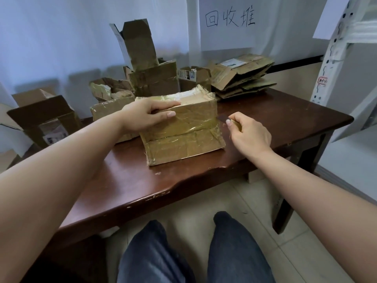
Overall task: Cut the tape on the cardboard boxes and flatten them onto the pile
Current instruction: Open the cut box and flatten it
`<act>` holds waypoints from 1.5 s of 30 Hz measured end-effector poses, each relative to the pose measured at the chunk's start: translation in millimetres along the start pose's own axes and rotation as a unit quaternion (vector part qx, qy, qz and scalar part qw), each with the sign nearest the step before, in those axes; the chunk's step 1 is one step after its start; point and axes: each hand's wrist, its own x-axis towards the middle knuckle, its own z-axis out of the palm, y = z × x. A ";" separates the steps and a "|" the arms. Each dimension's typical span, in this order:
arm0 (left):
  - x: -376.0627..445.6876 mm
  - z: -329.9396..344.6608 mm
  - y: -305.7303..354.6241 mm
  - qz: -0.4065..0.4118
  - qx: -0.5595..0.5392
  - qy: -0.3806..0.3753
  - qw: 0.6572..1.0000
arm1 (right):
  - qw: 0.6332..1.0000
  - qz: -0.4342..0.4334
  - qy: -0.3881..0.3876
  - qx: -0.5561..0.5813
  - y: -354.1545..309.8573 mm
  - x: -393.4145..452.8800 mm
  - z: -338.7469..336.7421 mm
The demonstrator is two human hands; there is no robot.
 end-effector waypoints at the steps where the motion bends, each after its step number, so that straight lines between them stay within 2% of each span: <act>1: 0.5 0.2 0.6 -0.006 0.002 0.007 1.000 | 1.000 -0.004 0.003 0.000 -0.5 -0.4 0.4; 10: 0.6 3.5 3.8 -0.025 0.019 0.030 0.999 | 0.997 -0.058 0.033 -0.043 2.3 -6.4 9.0; 13: 2.1 3.5 5.4 -0.029 0.006 0.032 0.999 | 0.992 -0.073 0.018 -0.098 10.2 -11.9 13.4; 21: 5.6 2.4 2.3 -0.028 0.000 0.020 0.999 | 0.990 -0.061 -0.005 -0.125 14.7 -15.3 17.4; 26: 4.3 2.3 2.4 -0.039 -0.010 0.025 0.999 | 0.974 -0.078 -0.027 -0.212 24.4 -15.8 12.8; 29: 2.6 -0.8 8.3 -0.033 -0.004 -0.001 0.999 | 0.986 -0.031 -0.013 -0.166 25.8 -15.3 7.0; 33: 3.6 -15.1 30.7 -0.044 0.057 -0.073 0.995 | 0.996 -0.039 0.041 -0.066 19.4 -19.0 -1.8; 36: 10.9 -12.6 58.9 -0.052 0.130 -0.010 0.990 | 0.994 -0.091 0.056 -0.023 12.6 -20.9 -5.4; 41: 33.9 18.2 97.6 -0.128 0.138 0.141 0.972 | 0.976 -0.176 0.125 -0.006 3.0 -33.6 -7.3; 43: 41.4 28.5 108.8 -0.142 0.136 0.163 0.967 | 0.974 -0.190 0.122 0.022 3.3 -40.2 -9.0; 45: 47.5 35.7 114.3 -0.165 0.084 0.152 0.971 | 0.974 -0.198 0.101 0.037 5.3 -48.0 -9.8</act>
